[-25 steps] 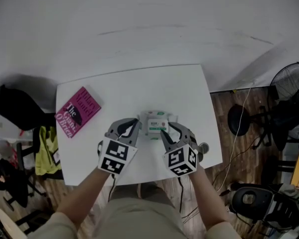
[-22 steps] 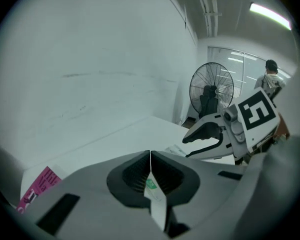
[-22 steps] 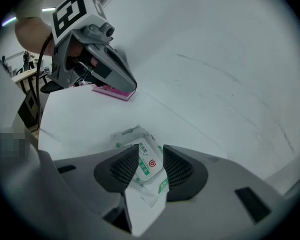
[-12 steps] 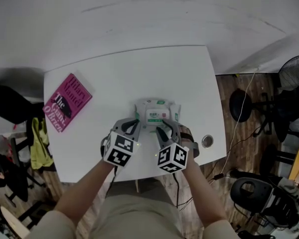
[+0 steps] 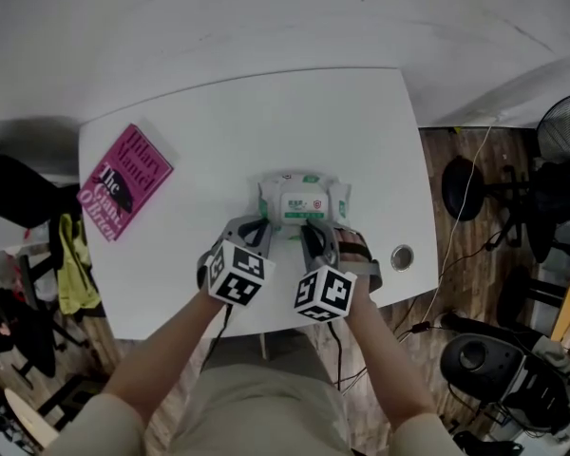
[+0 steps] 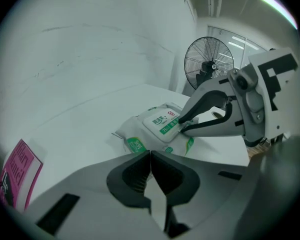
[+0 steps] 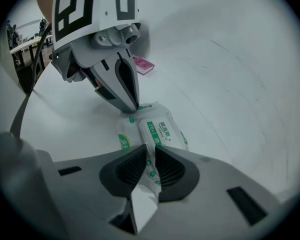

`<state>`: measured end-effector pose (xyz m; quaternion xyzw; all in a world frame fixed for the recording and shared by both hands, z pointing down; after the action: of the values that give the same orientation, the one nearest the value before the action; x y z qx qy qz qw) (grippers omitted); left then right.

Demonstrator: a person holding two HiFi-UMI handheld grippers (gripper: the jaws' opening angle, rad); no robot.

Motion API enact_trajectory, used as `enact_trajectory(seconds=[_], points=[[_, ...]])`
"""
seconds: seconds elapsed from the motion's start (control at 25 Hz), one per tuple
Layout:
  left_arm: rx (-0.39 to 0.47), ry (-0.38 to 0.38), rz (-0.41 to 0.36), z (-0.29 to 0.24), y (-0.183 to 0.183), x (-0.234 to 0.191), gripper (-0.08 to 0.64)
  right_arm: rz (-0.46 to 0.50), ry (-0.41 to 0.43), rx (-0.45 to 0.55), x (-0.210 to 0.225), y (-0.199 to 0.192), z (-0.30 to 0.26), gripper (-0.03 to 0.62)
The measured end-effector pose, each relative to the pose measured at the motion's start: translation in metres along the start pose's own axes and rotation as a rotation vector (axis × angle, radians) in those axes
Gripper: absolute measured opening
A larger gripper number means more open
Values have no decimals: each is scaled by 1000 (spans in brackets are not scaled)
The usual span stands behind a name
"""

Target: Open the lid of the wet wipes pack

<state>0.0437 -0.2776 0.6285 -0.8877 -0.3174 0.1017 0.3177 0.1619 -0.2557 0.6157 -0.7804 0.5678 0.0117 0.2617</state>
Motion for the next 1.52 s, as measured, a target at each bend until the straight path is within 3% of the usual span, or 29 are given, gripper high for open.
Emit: enact_trajectory(seconds=[0.44,0.6,0.88,1.16,1.52], points=[[-20,-4,9,-1,-2,0,25,51,-1,29,5,5,12,49],[-36,-12,-14,-3,-2,1,25,2,-87,92,26,15,29,37],[-41,-22,-5,-3,-3,0,25,-42,-90,131,71,27,21,38],[-22,-23,12,-4,-4,-1,25,-232,-12,202,109,22,-9,51],[-6,-40,43,-3,-5,-4,25,-325,102,109,104,10,-43,44]])
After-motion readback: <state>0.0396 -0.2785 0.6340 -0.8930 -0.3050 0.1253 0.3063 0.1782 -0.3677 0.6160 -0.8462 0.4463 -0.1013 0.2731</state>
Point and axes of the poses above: the fingertips, and each gripper's own axes: z backward along the fingers, x to its right, y out of its top, the point moved 8 cm from there along z, backward along the fingers, and after that the axes turned 8 degrees about y, right-handed, at the moved point
